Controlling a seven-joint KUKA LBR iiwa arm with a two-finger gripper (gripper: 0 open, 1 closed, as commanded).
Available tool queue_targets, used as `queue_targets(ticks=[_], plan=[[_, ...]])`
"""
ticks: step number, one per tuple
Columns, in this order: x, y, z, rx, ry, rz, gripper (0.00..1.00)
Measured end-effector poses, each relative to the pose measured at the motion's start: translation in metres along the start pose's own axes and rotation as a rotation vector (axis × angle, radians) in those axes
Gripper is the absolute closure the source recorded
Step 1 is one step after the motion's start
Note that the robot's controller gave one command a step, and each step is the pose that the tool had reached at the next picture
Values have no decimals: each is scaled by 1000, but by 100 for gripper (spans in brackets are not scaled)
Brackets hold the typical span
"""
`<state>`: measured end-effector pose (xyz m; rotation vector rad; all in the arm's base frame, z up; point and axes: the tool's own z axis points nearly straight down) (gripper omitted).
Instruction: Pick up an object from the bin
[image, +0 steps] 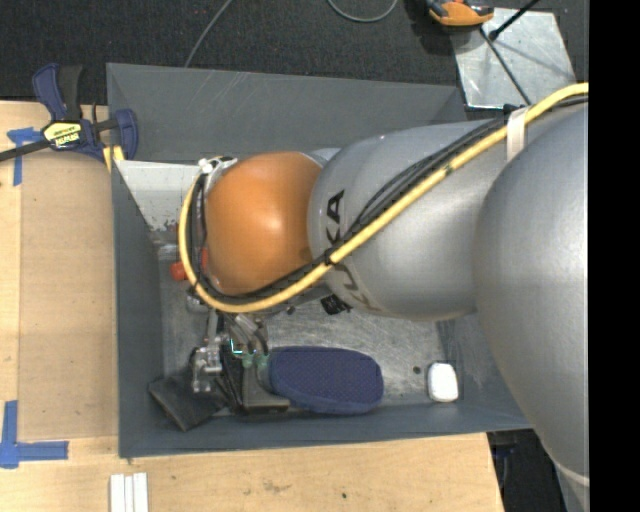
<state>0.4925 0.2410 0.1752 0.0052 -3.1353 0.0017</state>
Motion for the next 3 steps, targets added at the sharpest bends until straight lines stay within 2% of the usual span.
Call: queue_targets(ticks=[1,2,3], plan=[[5,-14,101,-3,-19,-424,0],[-5,-12,74,-1,-10,-782,0],[-13,-10,63,-2,-7,-1116,0]])
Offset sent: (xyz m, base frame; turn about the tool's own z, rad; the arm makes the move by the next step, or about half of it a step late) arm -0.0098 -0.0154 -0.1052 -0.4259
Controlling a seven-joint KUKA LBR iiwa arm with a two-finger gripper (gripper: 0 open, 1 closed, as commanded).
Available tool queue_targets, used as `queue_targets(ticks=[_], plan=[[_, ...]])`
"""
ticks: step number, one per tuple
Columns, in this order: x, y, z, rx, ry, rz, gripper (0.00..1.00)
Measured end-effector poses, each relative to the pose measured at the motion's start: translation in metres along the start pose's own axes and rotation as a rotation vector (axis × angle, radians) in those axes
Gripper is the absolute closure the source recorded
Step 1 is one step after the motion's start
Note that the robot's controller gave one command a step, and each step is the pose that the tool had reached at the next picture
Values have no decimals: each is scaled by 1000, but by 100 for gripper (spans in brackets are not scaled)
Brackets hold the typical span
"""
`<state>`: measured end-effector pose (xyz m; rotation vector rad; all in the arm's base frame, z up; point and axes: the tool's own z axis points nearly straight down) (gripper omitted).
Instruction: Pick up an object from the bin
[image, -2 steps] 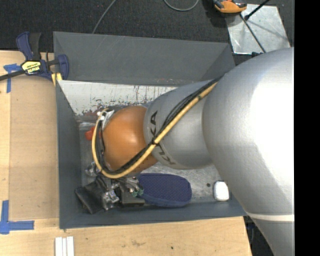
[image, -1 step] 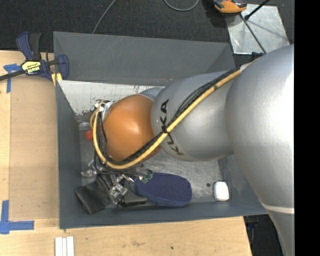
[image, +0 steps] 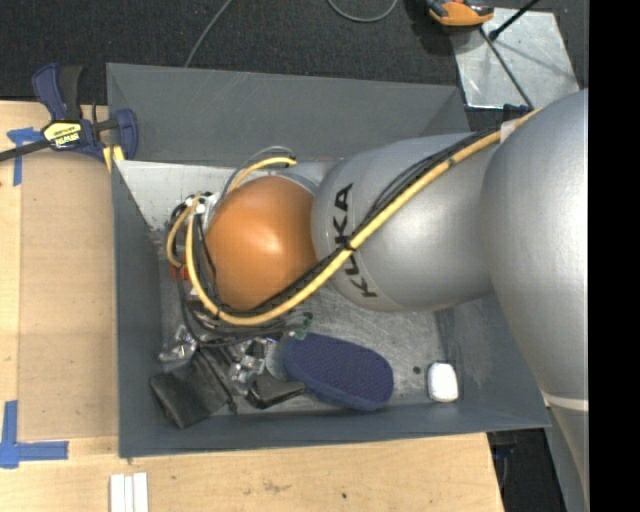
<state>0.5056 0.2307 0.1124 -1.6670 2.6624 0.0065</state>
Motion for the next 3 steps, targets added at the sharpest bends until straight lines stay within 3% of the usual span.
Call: queue_targets(ticks=[1,2,3], plan=[[-6,-1,19,4,-1,-167,0],[-10,3,40,1,5,-559,0],[-15,3,37,9,-12,-560,100]])
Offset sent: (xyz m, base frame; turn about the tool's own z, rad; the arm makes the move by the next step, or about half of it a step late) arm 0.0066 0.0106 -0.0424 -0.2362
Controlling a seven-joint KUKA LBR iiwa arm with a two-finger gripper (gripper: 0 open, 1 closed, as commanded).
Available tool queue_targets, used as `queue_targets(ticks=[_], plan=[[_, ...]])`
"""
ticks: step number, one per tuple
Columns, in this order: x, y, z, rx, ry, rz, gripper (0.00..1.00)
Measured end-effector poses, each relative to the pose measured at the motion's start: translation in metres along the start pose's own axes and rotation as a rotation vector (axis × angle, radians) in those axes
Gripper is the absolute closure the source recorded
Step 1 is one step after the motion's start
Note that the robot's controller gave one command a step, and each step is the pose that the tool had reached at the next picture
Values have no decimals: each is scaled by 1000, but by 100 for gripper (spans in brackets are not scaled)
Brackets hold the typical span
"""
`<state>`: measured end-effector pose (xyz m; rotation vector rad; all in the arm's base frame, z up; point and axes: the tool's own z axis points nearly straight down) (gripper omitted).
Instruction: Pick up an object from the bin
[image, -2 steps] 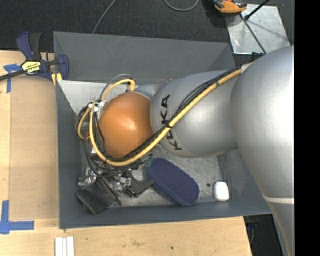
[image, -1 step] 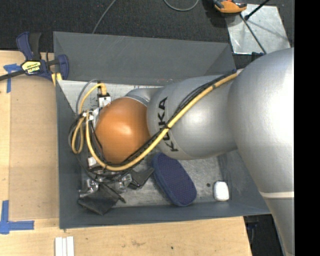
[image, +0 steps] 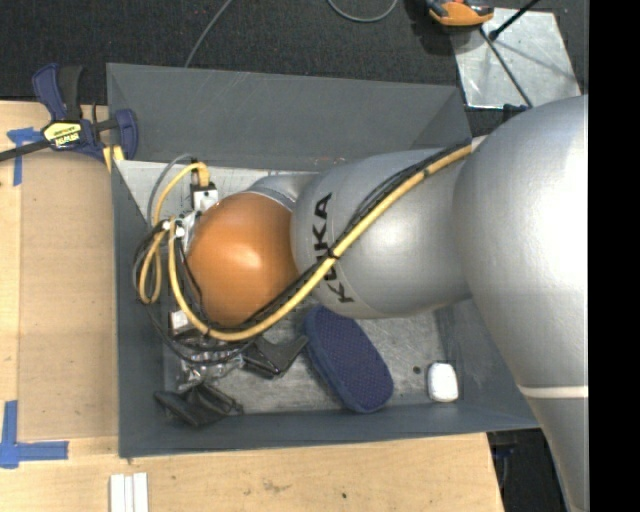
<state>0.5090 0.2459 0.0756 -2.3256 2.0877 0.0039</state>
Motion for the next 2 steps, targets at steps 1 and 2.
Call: queue_targets(ticks=[1,2], plan=[[-2,-3,-71,-2,8,3,100],[-3,-4,-87,-6,9,5,100]])
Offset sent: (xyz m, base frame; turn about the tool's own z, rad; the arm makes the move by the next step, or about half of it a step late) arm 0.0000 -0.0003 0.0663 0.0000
